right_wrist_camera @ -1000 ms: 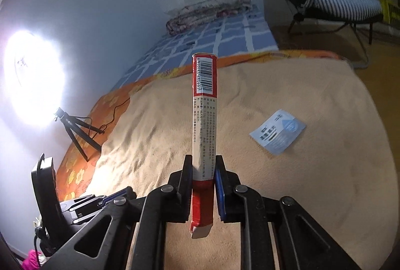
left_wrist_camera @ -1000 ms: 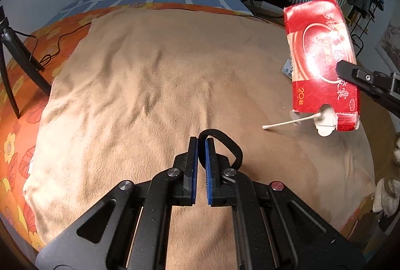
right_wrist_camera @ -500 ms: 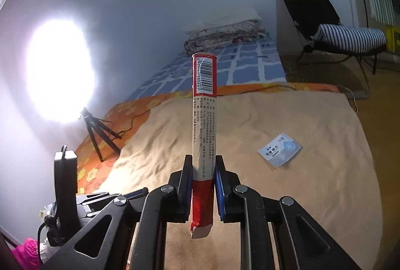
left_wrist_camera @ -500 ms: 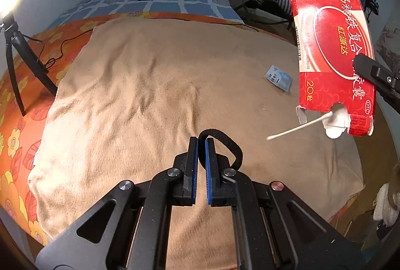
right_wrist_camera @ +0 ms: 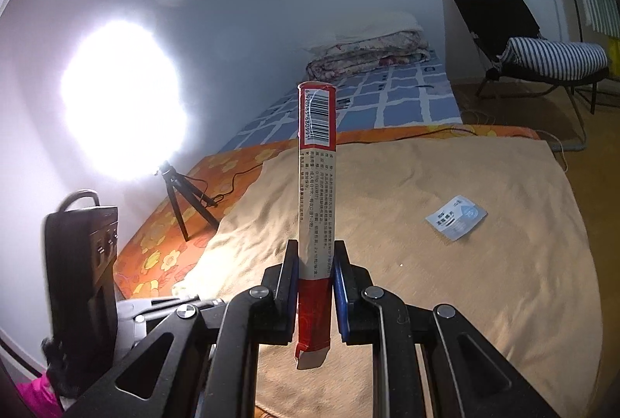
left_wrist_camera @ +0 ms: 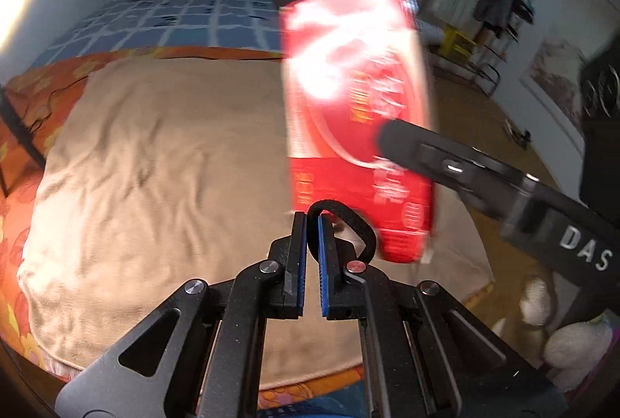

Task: Collect trash
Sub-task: 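Carry the hair tie and red box over to the blue basket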

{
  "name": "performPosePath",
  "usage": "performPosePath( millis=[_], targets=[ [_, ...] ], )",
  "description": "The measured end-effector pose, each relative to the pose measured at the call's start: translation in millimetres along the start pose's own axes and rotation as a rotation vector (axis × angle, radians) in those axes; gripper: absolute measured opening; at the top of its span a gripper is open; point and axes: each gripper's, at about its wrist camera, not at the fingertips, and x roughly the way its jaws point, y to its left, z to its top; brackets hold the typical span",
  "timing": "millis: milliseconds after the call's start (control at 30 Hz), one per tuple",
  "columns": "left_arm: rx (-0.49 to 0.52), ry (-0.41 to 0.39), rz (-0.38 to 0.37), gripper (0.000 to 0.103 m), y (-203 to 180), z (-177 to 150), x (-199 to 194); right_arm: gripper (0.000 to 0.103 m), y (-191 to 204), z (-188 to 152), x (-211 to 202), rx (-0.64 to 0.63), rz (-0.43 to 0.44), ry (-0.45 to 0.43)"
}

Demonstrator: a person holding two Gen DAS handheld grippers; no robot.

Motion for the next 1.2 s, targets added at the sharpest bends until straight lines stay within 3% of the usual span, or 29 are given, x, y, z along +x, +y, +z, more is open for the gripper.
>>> performPosePath(
  millis=[267,600,867,1200],
  targets=[
    [0.037,0.062,0.053,0.003,-12,-17,13,0.014,-2,-1,-13,0.006,-0.012,-0.021],
    [-0.002,-0.02,0.021,0.003,-15,-12,-21,0.014,4,-14,-32,0.003,-0.006,-0.013],
    [0.04,0.104,0.041,0.003,-26,-32,17,0.014,5,-18,-42,0.016,-0.009,-0.027],
    [0.072,0.081,0.085,0.003,-28,-46,1,0.014,2,-25,-56,0.025,-0.017,-0.033]
  ],
)
